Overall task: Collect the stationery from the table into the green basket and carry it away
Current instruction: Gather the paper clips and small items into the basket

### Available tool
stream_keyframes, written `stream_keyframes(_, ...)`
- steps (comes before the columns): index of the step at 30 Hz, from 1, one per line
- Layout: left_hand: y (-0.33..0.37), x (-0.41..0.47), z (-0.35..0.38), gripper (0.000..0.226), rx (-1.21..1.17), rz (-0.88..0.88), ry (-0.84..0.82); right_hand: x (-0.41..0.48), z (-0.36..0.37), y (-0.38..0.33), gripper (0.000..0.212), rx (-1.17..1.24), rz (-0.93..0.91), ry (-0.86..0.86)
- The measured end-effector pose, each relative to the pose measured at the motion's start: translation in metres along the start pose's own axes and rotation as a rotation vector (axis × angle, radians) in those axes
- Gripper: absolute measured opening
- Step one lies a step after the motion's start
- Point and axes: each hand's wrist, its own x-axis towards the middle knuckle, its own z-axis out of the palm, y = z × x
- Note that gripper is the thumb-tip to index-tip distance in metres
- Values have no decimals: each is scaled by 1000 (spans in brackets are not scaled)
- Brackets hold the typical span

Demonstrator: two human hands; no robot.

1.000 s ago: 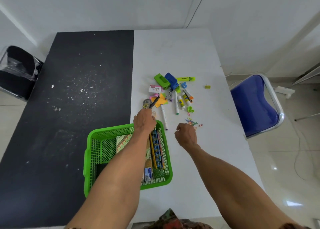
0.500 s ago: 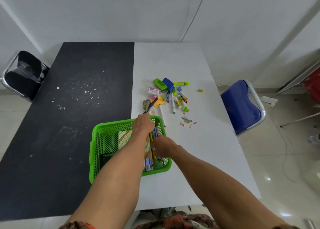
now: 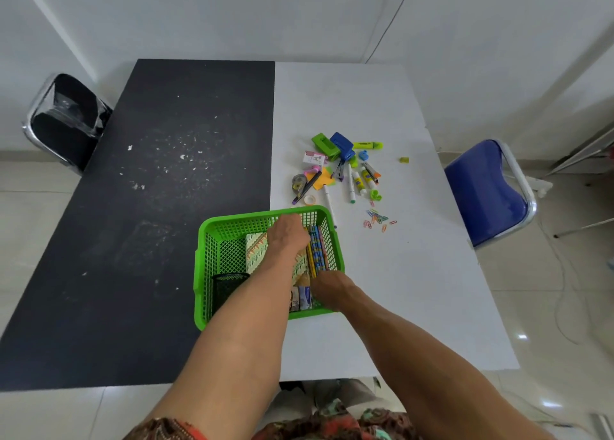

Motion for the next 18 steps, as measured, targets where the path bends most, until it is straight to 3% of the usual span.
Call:
stream_keyframes(5,3,4,-3,10,12,-6,-3,3,-9,10,27,212,46,42)
stream_keyframes(8,13,10,-7,13,9,11,21,5,-21,25,25,442,126,248)
stream_keyframes(13,37,23,-10,20,-12,111,104,7,-41,68,24,606,288,563)
stream_keyframes(18,70,45,-1,26,-37,199,128,6,-32,127,28,696,457,536)
